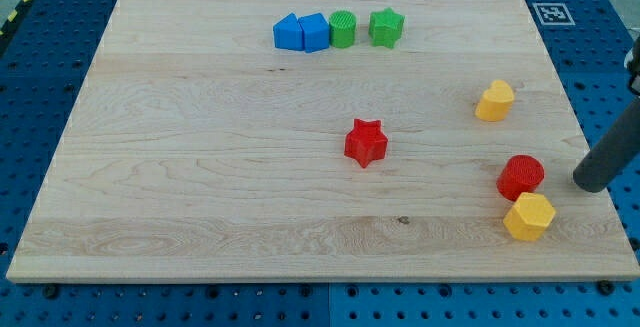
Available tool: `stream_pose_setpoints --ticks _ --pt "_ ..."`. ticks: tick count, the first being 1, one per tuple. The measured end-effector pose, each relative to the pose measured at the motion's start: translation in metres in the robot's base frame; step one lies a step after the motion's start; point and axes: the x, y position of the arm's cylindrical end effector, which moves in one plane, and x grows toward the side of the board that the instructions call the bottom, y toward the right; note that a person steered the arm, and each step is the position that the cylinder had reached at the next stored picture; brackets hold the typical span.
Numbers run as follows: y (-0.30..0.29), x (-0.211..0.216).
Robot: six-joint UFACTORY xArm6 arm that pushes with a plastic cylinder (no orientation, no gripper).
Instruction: Place the red circle below to the red star
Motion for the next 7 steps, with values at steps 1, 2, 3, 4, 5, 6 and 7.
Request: stream_pose_setpoints --ticks 1,2,3,4,5,6,7 --pt "-0.009 0.000" --pt "-0.029 0.000" --pt "-0.049 0.000" --pt "-0.064 0.001" --pt "-0.079 0.003" --pt "-0.102 0.004" --pt "-0.130 0.006"
